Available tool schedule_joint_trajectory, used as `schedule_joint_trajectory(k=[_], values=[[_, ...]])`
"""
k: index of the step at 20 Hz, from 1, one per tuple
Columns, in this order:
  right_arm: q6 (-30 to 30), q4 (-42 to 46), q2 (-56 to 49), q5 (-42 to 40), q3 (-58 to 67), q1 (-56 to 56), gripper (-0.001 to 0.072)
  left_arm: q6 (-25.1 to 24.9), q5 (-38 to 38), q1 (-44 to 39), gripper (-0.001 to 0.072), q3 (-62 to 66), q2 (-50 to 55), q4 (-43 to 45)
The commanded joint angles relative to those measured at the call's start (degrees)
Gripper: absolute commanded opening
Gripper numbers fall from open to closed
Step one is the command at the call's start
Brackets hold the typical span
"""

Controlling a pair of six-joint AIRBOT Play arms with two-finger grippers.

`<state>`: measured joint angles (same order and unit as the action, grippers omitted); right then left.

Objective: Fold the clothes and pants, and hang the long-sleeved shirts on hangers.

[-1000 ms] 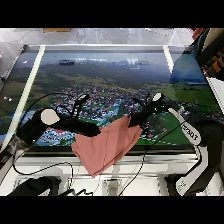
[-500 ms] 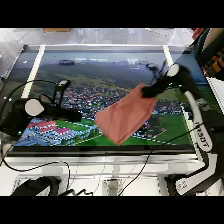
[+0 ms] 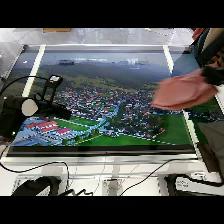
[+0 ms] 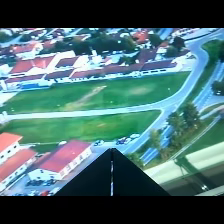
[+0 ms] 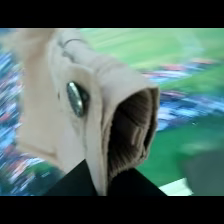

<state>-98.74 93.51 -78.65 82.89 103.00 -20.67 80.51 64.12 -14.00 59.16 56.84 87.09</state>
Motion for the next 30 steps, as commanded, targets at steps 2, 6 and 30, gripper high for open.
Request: schedule_joint_trajectory(k=[2, 6, 30], values=[[-8.55, 7.50, 10.49, 6.40, 0.20, -13.60, 0.0021, -0.02, -0.04, 0.07, 0.0006, 0.07, -0.04, 3.13], [-10.32, 12.26, 14.12, 16.41, 0.20, -26.86, 0.0022, 0.00, -0.09, 0.07, 0.0006, 0.04, -0.04, 4.44], [-7.93, -23.34, 11.08, 6.99, -0.42, -43.06, 0.0023, 0.02, -0.07, 0.07, 0.0005, 0.07, -0.07, 4.42]])
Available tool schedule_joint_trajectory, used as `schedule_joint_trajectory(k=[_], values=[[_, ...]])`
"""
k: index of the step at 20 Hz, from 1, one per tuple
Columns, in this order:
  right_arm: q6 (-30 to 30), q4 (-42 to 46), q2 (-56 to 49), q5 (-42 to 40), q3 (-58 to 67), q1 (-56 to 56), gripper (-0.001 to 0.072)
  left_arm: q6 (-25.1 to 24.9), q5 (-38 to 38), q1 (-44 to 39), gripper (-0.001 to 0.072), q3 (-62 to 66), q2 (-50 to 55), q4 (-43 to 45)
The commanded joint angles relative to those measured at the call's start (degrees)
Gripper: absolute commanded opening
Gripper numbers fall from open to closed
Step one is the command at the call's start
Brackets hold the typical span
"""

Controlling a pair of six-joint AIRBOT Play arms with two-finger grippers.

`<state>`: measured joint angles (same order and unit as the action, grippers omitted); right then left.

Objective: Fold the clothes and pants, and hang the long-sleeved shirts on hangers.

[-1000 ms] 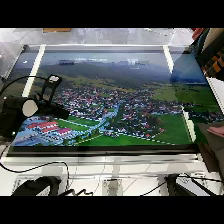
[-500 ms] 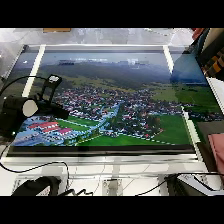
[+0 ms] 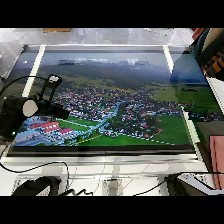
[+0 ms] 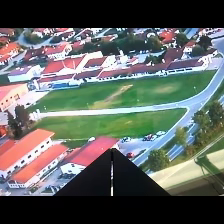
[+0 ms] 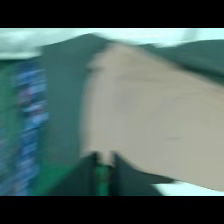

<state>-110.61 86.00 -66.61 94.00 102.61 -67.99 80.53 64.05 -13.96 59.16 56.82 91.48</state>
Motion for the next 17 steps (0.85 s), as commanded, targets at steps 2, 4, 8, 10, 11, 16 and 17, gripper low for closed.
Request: schedule_joint_trajectory(k=[2, 4, 8, 10, 11, 16, 17], values=[[9.62, -16.70, -2.25, -4.15, 0.00, 13.51, 0.0022, 0.00, 0.02, 0.02, 0.0006, 0.07, -0.04, 0.02], [13.18, -12.81, -3.87, -3.93, 0.00, 24.92, 0.0021, 0.00, 0.02, 0.02, 0.0006, 0.07, -0.04, 0.02], [14.71, -3.13, -7.96, -4.02, 0.00, 47.52, 0.0022, 0.00, 0.00, 0.02, 0.0006, 0.07, -0.04, 0.02], [18.45, 1.44, -10.54, -4.20, 0.00, 57.33, 0.0022, 0.00, 0.02, 0.02, 0.0005, 0.07, -0.04, 0.02], [19.26, 4.48, -11.80, -4.61, 0.00, 61.40, 0.0021, 0.00, 0.02, 0.02, 0.0006, 0.07, -0.04, 0.02], [19.06, 14.25, -17.35, -5.57, 0.00, 71.69, 0.0021, -0.02, 0.02, 0.02, 0.0005, 0.07, -0.04, 0.02], [18.58, 14.08, -18.03, -4.61, 0.00, 72.08, 0.0022, 0.00, 0.04, 0.02, 0.0006, 0.07, -0.04, 0.02]])
